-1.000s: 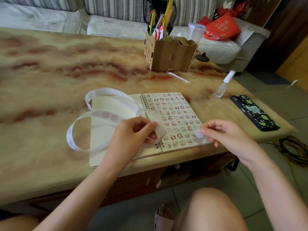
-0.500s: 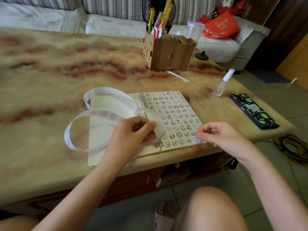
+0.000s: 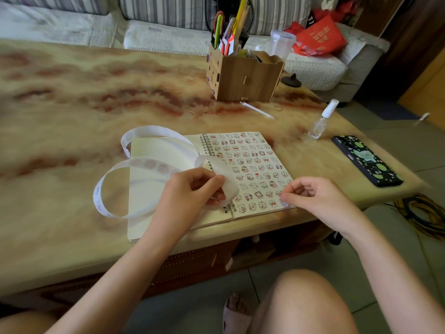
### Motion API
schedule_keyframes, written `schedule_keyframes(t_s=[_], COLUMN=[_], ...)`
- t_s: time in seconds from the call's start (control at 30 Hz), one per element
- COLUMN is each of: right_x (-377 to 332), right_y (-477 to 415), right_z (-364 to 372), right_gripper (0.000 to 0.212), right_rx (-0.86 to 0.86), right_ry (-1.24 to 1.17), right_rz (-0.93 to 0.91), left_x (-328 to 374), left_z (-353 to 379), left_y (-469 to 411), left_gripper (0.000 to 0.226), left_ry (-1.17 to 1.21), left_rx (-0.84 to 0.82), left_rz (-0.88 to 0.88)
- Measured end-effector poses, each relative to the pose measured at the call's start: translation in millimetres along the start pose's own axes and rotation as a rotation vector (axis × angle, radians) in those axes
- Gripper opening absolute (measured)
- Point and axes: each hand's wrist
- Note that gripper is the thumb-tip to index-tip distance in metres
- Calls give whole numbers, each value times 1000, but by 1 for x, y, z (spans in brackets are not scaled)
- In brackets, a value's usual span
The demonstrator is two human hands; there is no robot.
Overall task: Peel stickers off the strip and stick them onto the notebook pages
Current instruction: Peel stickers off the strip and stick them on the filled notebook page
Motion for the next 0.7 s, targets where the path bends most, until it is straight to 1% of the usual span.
schedule_keyframes(t_s=[0.33, 0.43, 0.7], right_x=[14, 16, 18], right_y=[5, 3, 3], right_z=[7, 7, 5], right_gripper=[8, 15, 3], right_rx=[97, 105, 83], right_ry=[89, 78, 93], right_rz=[-104, -104, -86], left_x=[-1, -1, -1], left_z=[0, 1, 1], left_y=[0, 1, 2], left_gripper=[16, 16, 15], left_ry=[-56, -66, -76], left_rx=[10, 13, 15], left_rz=[-4, -8, -12])
Point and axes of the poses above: each hand's wrist, its own y-axis away from the middle knuckle, its own z-axis out of the palm, x = y × z, and after that the axes turned 12 degrees about -y, right-handed
